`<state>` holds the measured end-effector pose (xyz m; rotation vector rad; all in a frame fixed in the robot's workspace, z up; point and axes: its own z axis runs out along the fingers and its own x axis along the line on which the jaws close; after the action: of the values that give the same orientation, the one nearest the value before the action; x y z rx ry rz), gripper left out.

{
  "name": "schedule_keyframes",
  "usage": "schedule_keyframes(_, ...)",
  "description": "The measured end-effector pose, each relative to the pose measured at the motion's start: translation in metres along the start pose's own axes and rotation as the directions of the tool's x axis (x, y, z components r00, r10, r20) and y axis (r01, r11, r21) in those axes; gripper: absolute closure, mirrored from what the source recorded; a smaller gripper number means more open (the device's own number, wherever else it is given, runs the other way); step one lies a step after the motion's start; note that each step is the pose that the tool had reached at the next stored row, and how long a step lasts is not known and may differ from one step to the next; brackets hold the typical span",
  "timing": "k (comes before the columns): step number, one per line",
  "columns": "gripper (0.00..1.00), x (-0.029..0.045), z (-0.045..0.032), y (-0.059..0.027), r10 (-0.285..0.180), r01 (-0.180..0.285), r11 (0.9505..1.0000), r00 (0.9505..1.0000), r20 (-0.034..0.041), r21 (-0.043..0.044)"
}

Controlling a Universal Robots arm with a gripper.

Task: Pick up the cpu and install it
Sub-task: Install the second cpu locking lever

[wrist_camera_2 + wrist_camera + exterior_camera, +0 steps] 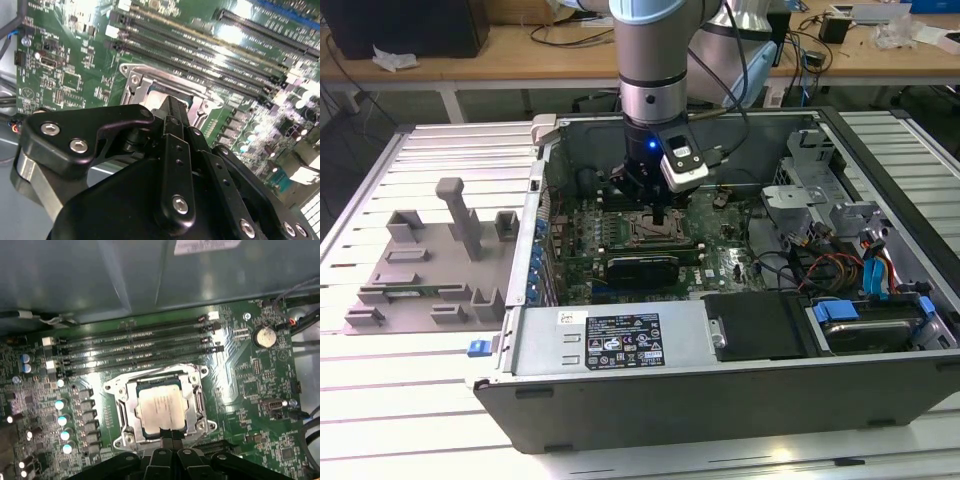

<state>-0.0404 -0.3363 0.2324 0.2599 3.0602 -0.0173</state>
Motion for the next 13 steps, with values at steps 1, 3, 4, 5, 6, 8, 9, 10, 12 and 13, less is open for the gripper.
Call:
schedule_keyframes(1,0.89,-0.0002,0.0,-0.001,0.0,0.0,1.0,1.0,0.0,0.0001)
schedule_keyframes(3,0.89,-0.0003,-0.0001,-0.0016,0.0,0.0,1.0,1.0,0.0,0.0001)
schedule_keyframes(4,0.89,-0.0004,-0.001,-0.0017,0.0,0.0,1.0,1.0,0.0,0.0003)
schedule_keyframes(5,0.89,-0.0004,-0.0016,-0.0017,0.0,0.0,1.0,1.0,0.0,0.0001)
schedule_keyframes(6,0.89,-0.0004,-0.0018,-0.0016,0.0,0.0,1.0,1.0,0.0,0.0)
schedule_keyframes(8,0.89,-0.0005,-0.0019,-0.0016,0.0,0.0,1.0,1.0,0.0001,-0.0002)
schedule_keyframes(9,0.89,-0.0005,-0.002,-0.0019,0.0,0.0,1.0,1.0,0.0,0.0)
schedule_keyframes(10,0.89,-0.0006,-0.0021,-0.0025,0.0,0.0,1.0,1.0,-0.0001,0.0003)
schedule_keyframes(12,0.89,-0.0009,-0.002,-0.0045,0.0,0.0,1.0,1.0,-0.0001,0.0002)
schedule_keyframes(13,0.89,-0.0011,-0.002,-0.0056,0.0,0.0,1.0,1.0,-0.0001,0.0002)
